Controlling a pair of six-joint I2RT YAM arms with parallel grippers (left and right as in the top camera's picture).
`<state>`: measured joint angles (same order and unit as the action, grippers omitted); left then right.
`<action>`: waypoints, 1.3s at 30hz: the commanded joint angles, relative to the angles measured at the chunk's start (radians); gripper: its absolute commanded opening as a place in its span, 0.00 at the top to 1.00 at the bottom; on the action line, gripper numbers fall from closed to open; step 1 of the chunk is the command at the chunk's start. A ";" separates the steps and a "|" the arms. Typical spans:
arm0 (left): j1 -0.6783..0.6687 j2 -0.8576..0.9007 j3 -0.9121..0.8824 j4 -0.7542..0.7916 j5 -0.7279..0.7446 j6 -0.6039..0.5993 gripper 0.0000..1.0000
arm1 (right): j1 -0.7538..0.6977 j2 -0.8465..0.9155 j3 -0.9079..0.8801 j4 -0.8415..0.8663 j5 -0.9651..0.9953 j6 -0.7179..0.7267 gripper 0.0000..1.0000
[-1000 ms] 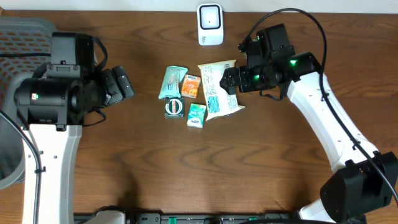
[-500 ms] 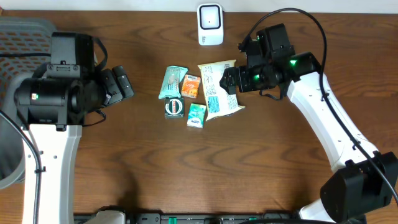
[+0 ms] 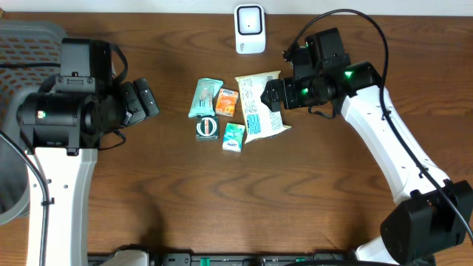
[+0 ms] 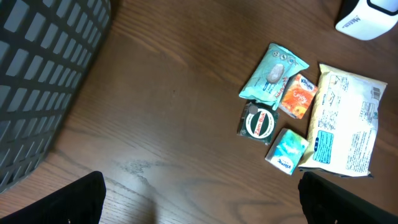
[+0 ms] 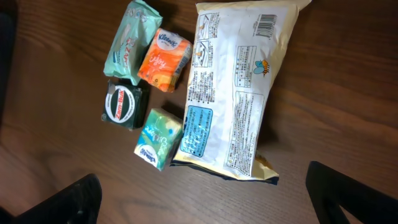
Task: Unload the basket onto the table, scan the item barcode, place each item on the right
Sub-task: 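Lower the right gripper and grasp the top edge of the snack bag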
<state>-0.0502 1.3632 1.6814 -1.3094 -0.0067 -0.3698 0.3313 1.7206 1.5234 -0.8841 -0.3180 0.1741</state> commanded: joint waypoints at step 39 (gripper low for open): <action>0.003 -0.005 0.002 -0.003 -0.013 -0.012 0.02 | 0.010 -0.002 0.013 0.013 0.071 -0.014 0.01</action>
<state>-0.0502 1.3632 1.6814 -1.3094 -0.0067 -0.3698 0.3313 1.7206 1.5234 -0.8726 -0.2966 0.1741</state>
